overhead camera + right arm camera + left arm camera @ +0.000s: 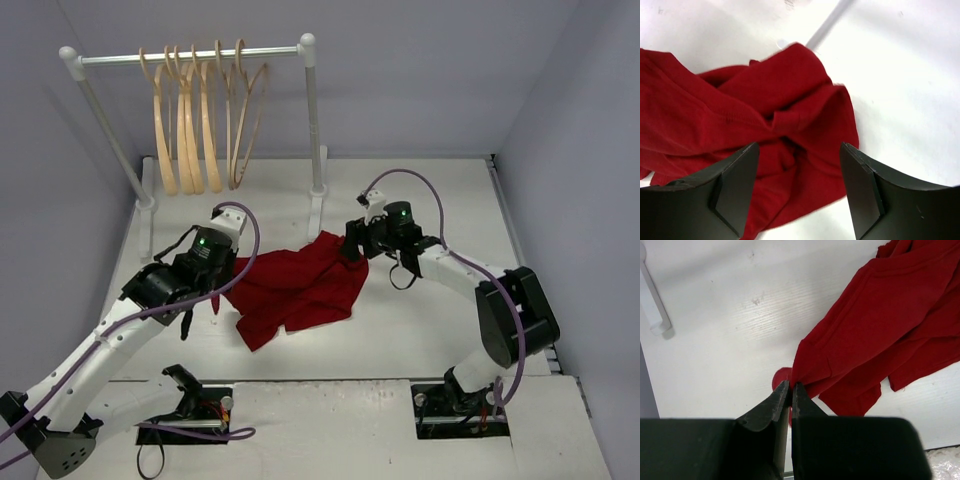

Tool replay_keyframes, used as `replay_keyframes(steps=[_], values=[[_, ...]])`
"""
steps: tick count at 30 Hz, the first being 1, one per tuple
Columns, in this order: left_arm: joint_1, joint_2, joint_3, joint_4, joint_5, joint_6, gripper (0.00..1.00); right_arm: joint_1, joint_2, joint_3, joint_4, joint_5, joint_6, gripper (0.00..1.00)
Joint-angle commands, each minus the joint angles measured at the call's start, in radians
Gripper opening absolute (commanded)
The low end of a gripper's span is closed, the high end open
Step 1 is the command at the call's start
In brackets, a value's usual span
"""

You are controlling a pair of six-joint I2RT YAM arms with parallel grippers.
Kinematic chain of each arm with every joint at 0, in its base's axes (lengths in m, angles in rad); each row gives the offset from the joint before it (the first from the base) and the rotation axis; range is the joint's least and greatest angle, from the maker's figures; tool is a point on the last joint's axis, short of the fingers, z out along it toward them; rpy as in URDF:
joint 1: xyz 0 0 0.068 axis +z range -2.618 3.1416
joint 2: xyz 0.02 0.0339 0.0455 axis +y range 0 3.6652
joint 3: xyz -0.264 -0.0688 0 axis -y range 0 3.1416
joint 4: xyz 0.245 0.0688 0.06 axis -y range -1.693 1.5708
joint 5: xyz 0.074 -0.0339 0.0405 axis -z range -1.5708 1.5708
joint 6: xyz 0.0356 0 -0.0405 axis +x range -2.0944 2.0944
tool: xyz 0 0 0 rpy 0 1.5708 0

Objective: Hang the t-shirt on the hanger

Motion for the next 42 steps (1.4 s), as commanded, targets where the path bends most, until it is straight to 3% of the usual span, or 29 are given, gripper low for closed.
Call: replay_keyframes(steps=[1,10,17,20,24,26,29,31,32,35,38,42], values=[[0.006,-0.028,0.008,0.026,-0.016,-0.02,0.0,0.005,0.079,0.098,0.054,-0.127,-0.13,0.63],[0.009,-0.03,-0.011,0.028,-0.009,-0.02,0.0,0.013,0.216,0.186,0.056,-0.235,-0.189,0.72],[0.019,-0.022,-0.018,0.03,-0.008,-0.021,0.0,0.03,0.254,0.23,0.062,-0.248,-0.207,0.66],[0.022,-0.019,-0.009,0.029,-0.005,-0.017,0.0,0.03,0.263,0.246,0.065,-0.251,-0.208,0.5],[0.028,-0.007,0.036,0.029,-0.002,-0.005,0.0,0.028,0.243,0.27,0.064,-0.198,-0.196,0.0],[0.029,0.002,0.087,0.023,0.001,0.021,0.0,0.028,0.17,0.273,0.062,-0.167,-0.191,0.0],[0.031,0.03,0.237,0.024,0.007,0.051,0.0,0.028,0.016,0.321,0.007,-0.076,-0.196,0.0],[0.031,0.07,0.383,0.026,0.016,0.075,0.0,0.029,-0.069,0.452,-0.114,0.01,-0.203,0.0],[0.031,0.088,0.402,0.026,0.018,0.076,0.0,0.03,-0.078,0.514,-0.163,0.015,-0.206,0.0],[0.032,0.182,0.656,0.029,0.056,0.13,0.0,0.031,-0.125,0.765,-0.296,0.097,-0.221,0.0],[0.032,0.268,0.947,0.032,0.083,0.164,0.0,0.031,-0.134,0.917,-0.315,0.092,-0.238,0.0],[0.033,0.395,1.209,0.029,0.123,0.227,0.0,0.031,-0.106,1.069,-0.315,0.081,-0.256,0.0]])
